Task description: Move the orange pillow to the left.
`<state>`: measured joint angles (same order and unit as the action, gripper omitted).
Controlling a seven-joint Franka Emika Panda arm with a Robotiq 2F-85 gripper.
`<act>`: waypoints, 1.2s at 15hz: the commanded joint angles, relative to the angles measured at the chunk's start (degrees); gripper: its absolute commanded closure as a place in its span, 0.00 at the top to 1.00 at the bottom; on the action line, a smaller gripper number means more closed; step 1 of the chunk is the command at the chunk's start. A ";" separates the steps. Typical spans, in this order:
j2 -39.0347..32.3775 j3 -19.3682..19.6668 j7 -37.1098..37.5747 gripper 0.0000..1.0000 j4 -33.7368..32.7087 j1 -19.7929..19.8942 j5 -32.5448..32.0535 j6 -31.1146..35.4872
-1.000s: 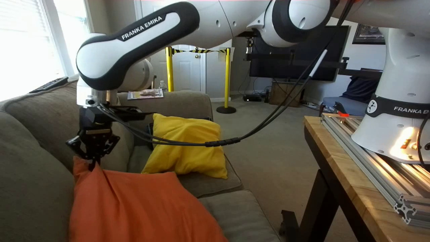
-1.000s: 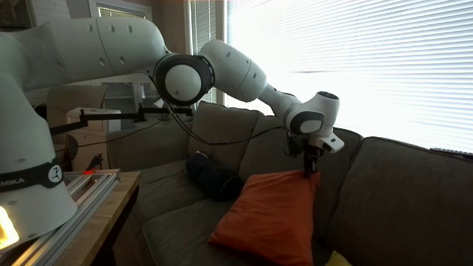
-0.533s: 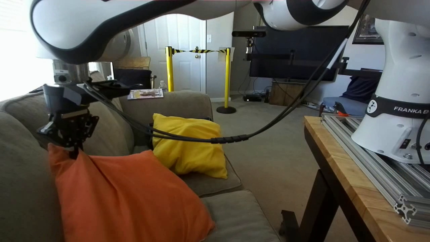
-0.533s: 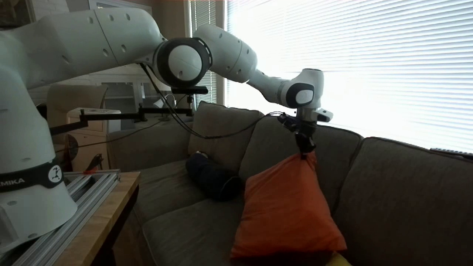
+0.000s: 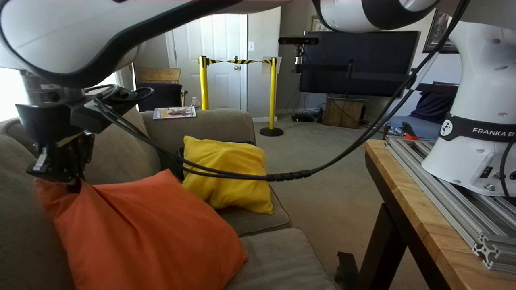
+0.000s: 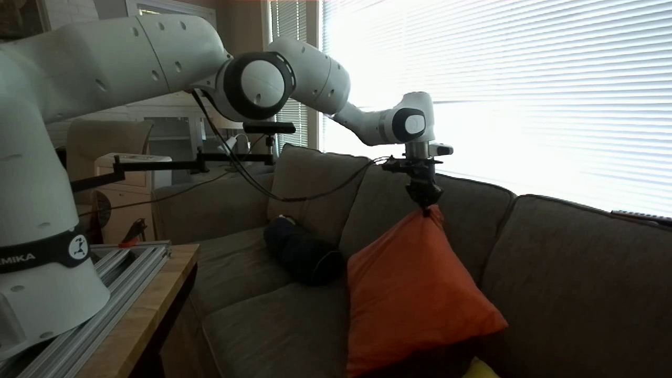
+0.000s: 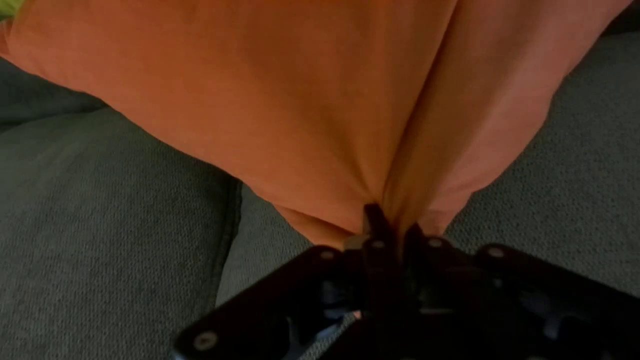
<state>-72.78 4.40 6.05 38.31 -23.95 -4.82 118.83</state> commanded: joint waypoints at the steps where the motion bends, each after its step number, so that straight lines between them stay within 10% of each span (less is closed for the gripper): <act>1: 0.35 2.43 -4.42 0.02 -3.12 -2.43 -4.19 0.55; 18: -5.47 10.07 -7.03 0.02 -5.89 -8.29 -9.23 23.25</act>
<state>-76.08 13.44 -2.42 35.12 -31.94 -13.15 137.24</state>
